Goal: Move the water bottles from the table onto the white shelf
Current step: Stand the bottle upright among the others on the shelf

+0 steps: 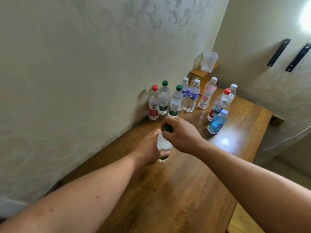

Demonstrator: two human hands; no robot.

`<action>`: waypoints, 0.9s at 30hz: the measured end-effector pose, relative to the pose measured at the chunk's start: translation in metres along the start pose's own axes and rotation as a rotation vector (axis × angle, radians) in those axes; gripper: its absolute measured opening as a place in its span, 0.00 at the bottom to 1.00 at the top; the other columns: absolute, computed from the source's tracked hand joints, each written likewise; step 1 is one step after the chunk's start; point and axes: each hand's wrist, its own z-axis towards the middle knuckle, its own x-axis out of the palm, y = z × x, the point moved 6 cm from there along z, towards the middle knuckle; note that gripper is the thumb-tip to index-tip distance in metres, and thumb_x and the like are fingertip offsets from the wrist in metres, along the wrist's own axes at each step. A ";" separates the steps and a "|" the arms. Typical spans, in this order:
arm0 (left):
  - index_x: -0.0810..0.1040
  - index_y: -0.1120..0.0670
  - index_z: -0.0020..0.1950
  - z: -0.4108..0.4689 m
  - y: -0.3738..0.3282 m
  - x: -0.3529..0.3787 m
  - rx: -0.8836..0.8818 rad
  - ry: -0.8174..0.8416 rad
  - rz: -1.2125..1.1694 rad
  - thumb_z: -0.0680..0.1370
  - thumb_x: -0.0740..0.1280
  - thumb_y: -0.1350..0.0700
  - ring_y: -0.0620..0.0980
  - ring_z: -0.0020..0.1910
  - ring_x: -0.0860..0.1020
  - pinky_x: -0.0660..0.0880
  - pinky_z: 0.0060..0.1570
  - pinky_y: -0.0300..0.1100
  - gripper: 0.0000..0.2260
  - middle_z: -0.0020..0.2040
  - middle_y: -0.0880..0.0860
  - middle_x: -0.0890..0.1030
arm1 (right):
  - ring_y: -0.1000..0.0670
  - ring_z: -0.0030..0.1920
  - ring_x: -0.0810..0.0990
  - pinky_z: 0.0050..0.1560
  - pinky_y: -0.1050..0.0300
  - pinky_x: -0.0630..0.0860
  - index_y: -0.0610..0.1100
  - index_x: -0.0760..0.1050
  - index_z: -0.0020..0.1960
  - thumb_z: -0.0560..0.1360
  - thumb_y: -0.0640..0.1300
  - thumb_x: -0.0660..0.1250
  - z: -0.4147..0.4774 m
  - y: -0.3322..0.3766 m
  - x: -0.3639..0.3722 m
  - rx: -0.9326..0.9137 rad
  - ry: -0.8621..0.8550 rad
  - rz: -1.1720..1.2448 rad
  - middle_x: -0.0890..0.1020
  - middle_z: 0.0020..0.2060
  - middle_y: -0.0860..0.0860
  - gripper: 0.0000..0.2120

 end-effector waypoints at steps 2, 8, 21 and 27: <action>0.71 0.47 0.70 -0.042 0.012 -0.025 0.007 -0.054 -0.070 0.73 0.82 0.47 0.45 0.58 0.81 0.79 0.59 0.42 0.31 0.61 0.44 0.82 | 0.51 0.47 0.78 0.44 0.54 0.73 0.57 0.79 0.54 0.79 0.52 0.70 -0.018 0.046 0.005 -0.053 -0.019 0.032 0.80 0.48 0.56 0.04; 0.73 0.38 0.54 -0.184 0.057 -0.104 -0.023 -0.202 -0.223 0.74 0.80 0.50 0.42 0.48 0.83 0.81 0.49 0.40 0.18 0.50 0.43 0.84 | 0.62 0.48 0.79 0.51 0.60 0.73 0.55 0.76 0.67 0.85 0.54 0.63 -0.088 0.151 0.048 -0.075 0.041 0.376 0.82 0.52 0.60 0.12; 0.70 0.38 0.58 -0.438 0.172 -0.262 -0.185 -0.382 -0.107 0.71 0.77 0.42 0.48 0.49 0.84 0.82 0.51 0.54 0.21 0.51 0.44 0.84 | 0.62 0.54 0.84 0.59 0.51 0.83 0.64 0.75 0.63 0.73 0.56 0.78 -0.146 0.398 0.203 -0.352 0.333 0.232 0.85 0.55 0.65 0.21; 0.71 0.39 0.65 -0.514 0.227 -0.321 -0.271 -0.596 -0.147 0.69 0.78 0.43 0.45 0.50 0.85 0.83 0.53 0.53 0.28 0.52 0.45 0.85 | 0.60 0.57 0.83 0.59 0.56 0.81 0.66 0.72 0.65 0.72 0.61 0.77 -0.148 0.508 0.243 -0.508 0.272 0.293 0.84 0.59 0.63 0.25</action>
